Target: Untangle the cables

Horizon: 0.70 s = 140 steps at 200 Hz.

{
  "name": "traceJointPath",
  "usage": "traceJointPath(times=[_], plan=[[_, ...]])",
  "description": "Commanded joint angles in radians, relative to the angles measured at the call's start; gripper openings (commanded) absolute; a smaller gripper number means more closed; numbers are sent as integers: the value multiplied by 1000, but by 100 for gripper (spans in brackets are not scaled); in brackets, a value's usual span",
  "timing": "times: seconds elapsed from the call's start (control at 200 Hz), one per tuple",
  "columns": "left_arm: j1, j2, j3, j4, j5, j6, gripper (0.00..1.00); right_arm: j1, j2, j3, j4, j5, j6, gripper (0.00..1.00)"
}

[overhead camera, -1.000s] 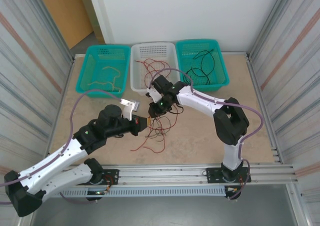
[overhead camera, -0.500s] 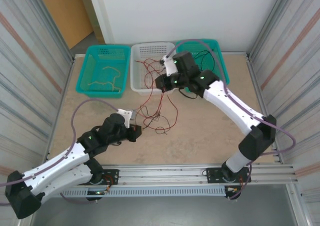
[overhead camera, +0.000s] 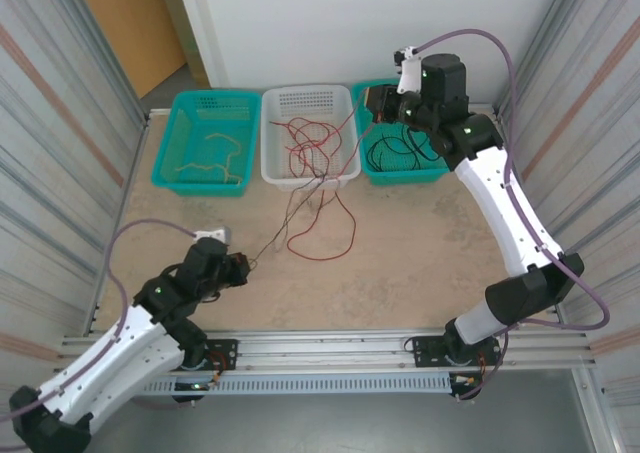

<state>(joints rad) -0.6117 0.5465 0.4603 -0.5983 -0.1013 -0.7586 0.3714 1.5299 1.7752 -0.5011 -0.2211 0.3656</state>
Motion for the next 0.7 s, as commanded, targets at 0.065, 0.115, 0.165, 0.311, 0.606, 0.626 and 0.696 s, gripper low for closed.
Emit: traceJointPath(times=[0.065, 0.115, 0.165, 0.311, 0.606, 0.626, 0.696], plan=[[78, -73, -41, -105, 25, -49, 0, -157, -47, -23, 25, -11, 90, 0], [82, -47, -39, -89, 33, -50, 0, -171, -40, -9, 16, -88, 89, 0], [82, -20, -38, -60, 37, -48, 0, -145, -31, 27, -40, -86, 47, 0], [91, 6, 18, -81, -18, -13, 0, -54, -49, 11, -157, 71, -76, 0], [-20, 41, 59, 474, 280, 143, 94, 137, -238, -227, -37, -11, 3, 0], [-47, 47, 65, 511, 275, 157, 98, 148, -247, -236, -29, -12, 13, 0], [-129, 87, 79, 625, 233, 198, 99, 187, -268, -252, -7, -9, 42, 0]])
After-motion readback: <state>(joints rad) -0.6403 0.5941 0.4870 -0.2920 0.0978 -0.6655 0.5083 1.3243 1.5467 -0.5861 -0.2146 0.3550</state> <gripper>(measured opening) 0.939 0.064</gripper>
